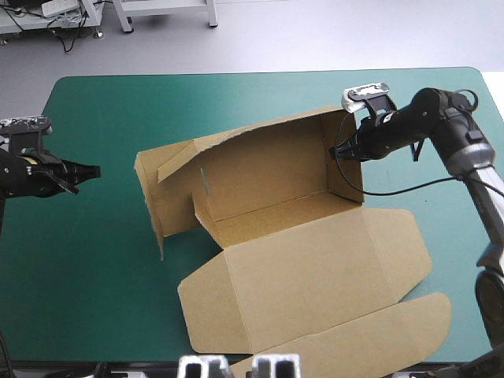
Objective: Fold the box
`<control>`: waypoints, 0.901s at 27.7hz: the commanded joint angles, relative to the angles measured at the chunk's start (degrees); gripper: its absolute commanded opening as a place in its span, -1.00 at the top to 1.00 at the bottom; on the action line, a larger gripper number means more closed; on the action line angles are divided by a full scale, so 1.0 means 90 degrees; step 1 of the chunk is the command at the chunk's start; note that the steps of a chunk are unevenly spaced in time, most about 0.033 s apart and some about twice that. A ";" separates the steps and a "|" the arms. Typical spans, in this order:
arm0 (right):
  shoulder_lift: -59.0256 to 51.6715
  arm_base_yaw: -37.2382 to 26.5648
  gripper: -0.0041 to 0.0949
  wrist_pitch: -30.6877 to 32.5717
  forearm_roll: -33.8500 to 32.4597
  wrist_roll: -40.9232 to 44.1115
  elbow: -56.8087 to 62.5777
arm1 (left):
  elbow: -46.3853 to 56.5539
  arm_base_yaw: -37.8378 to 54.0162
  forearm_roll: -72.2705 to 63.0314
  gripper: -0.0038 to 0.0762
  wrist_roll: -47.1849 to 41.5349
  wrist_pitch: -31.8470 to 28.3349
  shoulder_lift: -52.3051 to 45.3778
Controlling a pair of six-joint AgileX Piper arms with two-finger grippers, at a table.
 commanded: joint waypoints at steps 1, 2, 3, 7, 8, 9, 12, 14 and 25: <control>0.0347 -0.0004 0.92 0.0009 0.0213 0.0211 -0.0593 | -0.0221 0.0024 -0.0151 0.93 0.0149 -0.0011 -0.0171; 0.0524 -0.0004 0.92 0.0009 0.0213 0.0211 -0.0701 | -0.0221 0.0024 -0.0164 0.93 0.0160 0.0003 -0.0171; 0.0696 -0.0004 0.91 0.0009 0.0199 0.0211 -0.0808 | -0.0221 0.0024 -0.0163 0.93 0.0178 0.0020 -0.0171; 0.1264 -0.0004 0.91 0.0008 0.0157 0.0005 -0.1171 | -0.0221 0.0024 -0.0163 0.93 0.0218 0.0035 -0.0171; 0.1388 -0.0004 0.89 0.0008 0.0157 0.0005 -0.1241 | -0.0221 0.0024 -0.0163 0.93 0.0283 0.0051 -0.0171; 0.1499 -0.0004 0.86 -0.0003 0.0134 0.0005 -0.1298 | -0.0221 0.0024 -0.0163 0.93 0.0324 0.0084 -0.0171; 0.1739 -0.0004 0.64 -0.0039 0.0087 -0.0011 -0.1401 | -0.0221 0.0024 -0.0163 0.93 0.0324 0.0115 -0.0171; 0.1813 -0.0004 0.41 -0.0191 0.0078 -0.0011 -0.1410 | -0.0221 0.0024 -0.0163 0.93 0.0324 0.0115 -0.0171; 0.1801 -0.0004 0.13 0.1076 -0.0494 0.0123 -0.3282 | -0.0221 0.0024 -0.0190 0.93 0.0324 0.0186 0.0304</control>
